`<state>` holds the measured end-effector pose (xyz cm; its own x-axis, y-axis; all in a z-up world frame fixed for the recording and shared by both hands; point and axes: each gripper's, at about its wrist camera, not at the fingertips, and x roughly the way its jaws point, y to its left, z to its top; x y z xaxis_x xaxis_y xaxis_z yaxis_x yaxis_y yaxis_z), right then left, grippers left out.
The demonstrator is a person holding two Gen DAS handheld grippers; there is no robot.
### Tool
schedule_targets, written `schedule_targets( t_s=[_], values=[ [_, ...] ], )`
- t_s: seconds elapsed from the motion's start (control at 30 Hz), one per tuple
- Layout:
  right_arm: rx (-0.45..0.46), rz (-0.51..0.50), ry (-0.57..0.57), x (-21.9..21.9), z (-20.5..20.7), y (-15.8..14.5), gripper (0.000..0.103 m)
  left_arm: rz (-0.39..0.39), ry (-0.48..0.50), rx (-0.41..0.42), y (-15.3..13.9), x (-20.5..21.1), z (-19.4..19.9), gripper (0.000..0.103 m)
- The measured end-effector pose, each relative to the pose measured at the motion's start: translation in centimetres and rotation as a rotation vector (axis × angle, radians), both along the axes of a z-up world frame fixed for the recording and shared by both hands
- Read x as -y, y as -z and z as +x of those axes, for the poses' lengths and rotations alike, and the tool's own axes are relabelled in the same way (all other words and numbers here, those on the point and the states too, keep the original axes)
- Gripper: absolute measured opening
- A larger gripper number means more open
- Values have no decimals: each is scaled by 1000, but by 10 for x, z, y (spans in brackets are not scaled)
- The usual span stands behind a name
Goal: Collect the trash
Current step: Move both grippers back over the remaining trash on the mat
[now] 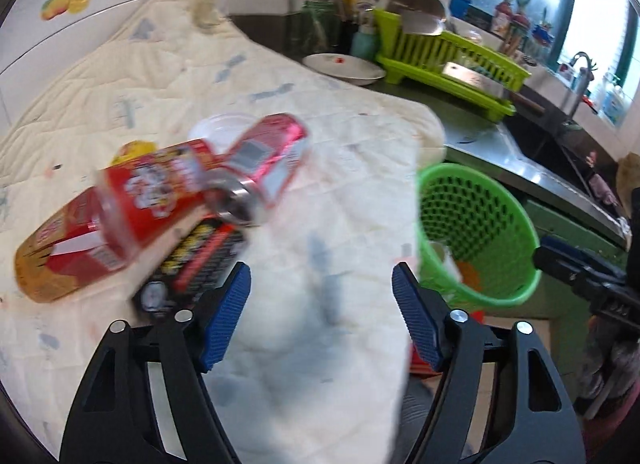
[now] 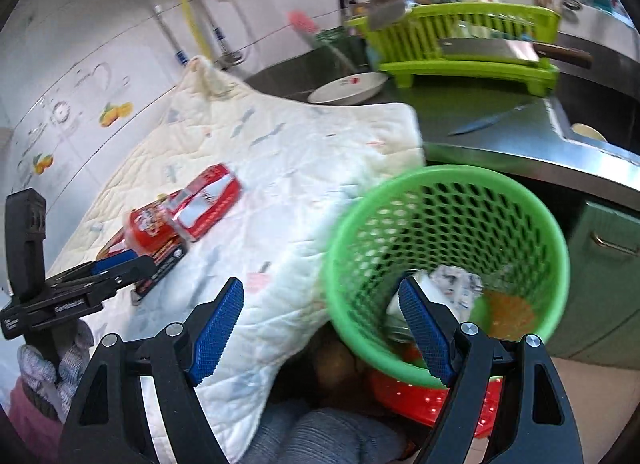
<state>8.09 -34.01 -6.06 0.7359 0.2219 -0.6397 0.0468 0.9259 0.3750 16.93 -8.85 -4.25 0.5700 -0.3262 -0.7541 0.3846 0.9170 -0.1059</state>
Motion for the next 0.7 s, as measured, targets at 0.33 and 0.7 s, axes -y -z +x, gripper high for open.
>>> schedule_targets(
  t_s=[0.33,0.7],
  values=[
    [-5,-20,-89,-44,20,-4,77,91,15,-5,24,-43,28,70],
    [-34,-27,-126,-64,37,3,77,134,82,-16,39,-44,43,70]
  ],
)
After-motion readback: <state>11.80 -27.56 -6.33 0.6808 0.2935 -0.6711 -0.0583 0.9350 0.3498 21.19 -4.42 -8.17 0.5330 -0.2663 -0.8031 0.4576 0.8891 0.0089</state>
